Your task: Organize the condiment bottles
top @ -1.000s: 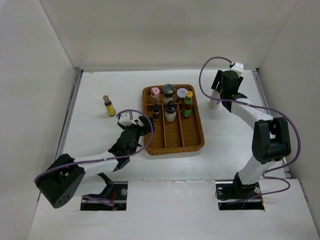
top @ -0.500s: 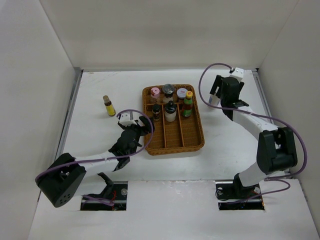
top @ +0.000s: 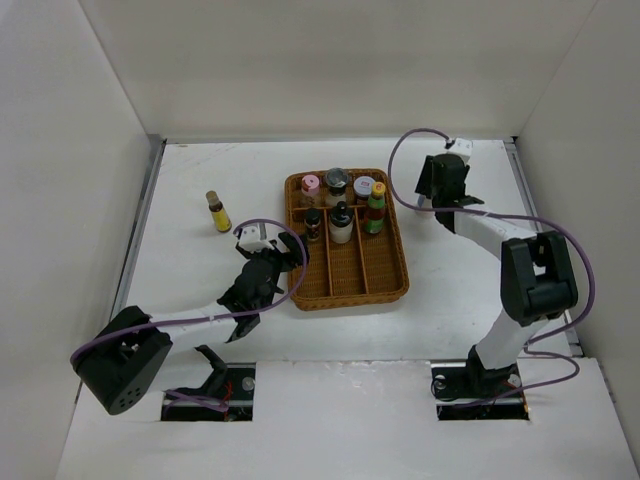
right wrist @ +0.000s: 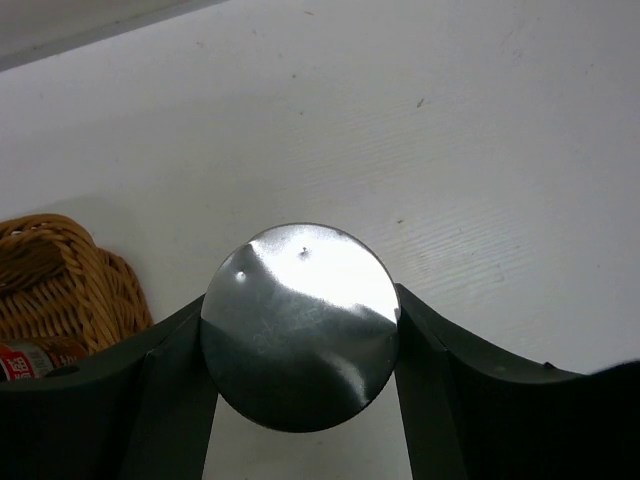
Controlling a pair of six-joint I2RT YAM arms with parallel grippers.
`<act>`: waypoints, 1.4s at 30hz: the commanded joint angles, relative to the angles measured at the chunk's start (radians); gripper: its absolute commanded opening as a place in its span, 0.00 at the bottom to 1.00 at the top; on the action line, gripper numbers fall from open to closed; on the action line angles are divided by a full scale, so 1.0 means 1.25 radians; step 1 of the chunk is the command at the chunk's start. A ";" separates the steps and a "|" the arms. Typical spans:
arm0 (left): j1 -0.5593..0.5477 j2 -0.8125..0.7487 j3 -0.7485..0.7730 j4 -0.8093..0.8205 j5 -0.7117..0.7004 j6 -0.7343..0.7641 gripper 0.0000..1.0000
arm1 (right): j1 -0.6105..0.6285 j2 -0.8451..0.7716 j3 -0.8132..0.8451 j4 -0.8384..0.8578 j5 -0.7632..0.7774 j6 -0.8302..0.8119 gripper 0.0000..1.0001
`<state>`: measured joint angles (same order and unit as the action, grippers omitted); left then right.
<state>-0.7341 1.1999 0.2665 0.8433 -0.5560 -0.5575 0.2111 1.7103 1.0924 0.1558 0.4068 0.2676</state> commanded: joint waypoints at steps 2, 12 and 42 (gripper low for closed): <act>0.005 0.000 0.014 0.052 0.008 -0.003 0.84 | 0.006 -0.061 0.004 0.081 0.044 0.001 0.52; -0.006 -0.013 0.014 0.049 0.010 -0.007 0.84 | 0.187 -0.411 -0.217 0.062 0.222 0.003 0.44; 0.043 -0.108 0.093 -0.178 -0.063 -0.015 0.83 | 0.493 -0.356 -0.352 0.147 0.200 0.010 0.76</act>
<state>-0.6788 1.1217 0.3000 0.7067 -0.5911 -0.5648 0.8253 1.2907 0.6529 0.2413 0.6483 0.2852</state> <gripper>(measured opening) 0.828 0.744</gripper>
